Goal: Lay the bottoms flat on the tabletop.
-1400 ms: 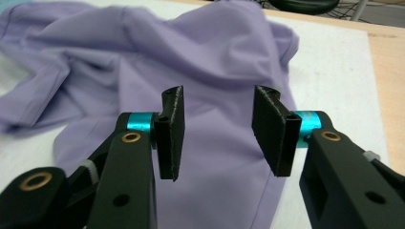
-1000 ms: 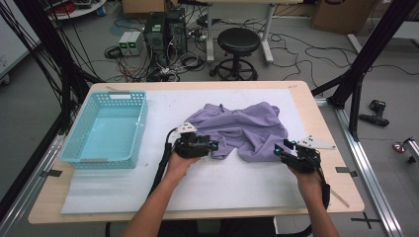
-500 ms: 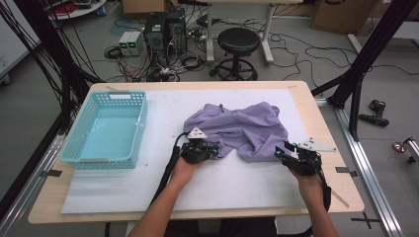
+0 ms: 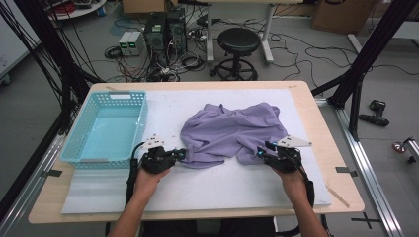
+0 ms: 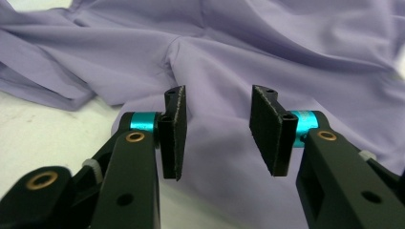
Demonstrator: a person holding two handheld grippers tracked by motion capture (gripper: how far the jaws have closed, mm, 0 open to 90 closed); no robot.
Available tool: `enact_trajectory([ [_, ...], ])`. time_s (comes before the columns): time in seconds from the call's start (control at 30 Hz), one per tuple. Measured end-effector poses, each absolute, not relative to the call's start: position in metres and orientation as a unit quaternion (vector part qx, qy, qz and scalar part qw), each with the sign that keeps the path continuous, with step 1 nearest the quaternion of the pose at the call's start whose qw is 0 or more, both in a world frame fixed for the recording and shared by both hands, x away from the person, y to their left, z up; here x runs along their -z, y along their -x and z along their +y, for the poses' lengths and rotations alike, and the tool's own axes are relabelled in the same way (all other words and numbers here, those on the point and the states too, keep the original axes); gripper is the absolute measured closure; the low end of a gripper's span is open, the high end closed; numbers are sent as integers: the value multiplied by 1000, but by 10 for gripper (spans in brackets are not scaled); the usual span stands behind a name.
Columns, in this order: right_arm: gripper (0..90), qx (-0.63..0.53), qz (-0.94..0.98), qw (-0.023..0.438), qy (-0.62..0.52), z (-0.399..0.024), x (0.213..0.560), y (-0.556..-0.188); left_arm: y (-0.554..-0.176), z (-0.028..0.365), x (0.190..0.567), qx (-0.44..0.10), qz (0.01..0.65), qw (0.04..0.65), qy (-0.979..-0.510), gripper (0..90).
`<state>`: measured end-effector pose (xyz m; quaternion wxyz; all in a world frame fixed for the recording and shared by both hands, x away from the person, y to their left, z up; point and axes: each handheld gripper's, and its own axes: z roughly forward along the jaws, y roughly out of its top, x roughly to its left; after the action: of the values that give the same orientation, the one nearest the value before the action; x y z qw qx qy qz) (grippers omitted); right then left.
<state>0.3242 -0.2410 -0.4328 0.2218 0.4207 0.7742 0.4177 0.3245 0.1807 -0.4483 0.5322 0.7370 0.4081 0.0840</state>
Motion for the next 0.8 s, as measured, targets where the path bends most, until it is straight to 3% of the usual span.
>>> enact_trajectory([
  [0.1, 606, -413, 788, 214, -403, -225, 433, -328, -321, 192, 452, -85, 423, 528, -731, 831],
  [0.23, 647, -411, 801, 204, -385, -207, 435, -333, -322, 201, 445, -102, 432, 546, -710, 640],
  [0.3, 650, -410, 805, 194, -383, -199, 437, -336, -324, 200, 440, -104, 425, 555, -708, 600],
  [0.43, 570, -393, 828, 173, -361, -176, 446, -344, -333, 185, 435, -82, 407, 560, -717, 524],
  [0.53, 560, -343, 857, 173, -343, -158, 455, -353, -341, 171, 440, -75, 414, 541, -728, 501],
  [0.57, 580, -347, 854, 174, -346, -157, 456, -355, -343, 168, 443, -73, 416, 532, -734, 494],
  [0.6, 656, -344, 855, 174, -348, -158, 455, -358, -346, 164, 447, -72, 419, 519, -742, 487],
  [0.67, 882, -332, 860, 183, -341, -160, 453, -360, -349, 159, 451, -72, 423, 504, -750, 475],
  [0.8, 895, -321, 846, 212, -370, -168, 451, -368, -352, 151, 457, -79, 428, 482, -760, 508],
])
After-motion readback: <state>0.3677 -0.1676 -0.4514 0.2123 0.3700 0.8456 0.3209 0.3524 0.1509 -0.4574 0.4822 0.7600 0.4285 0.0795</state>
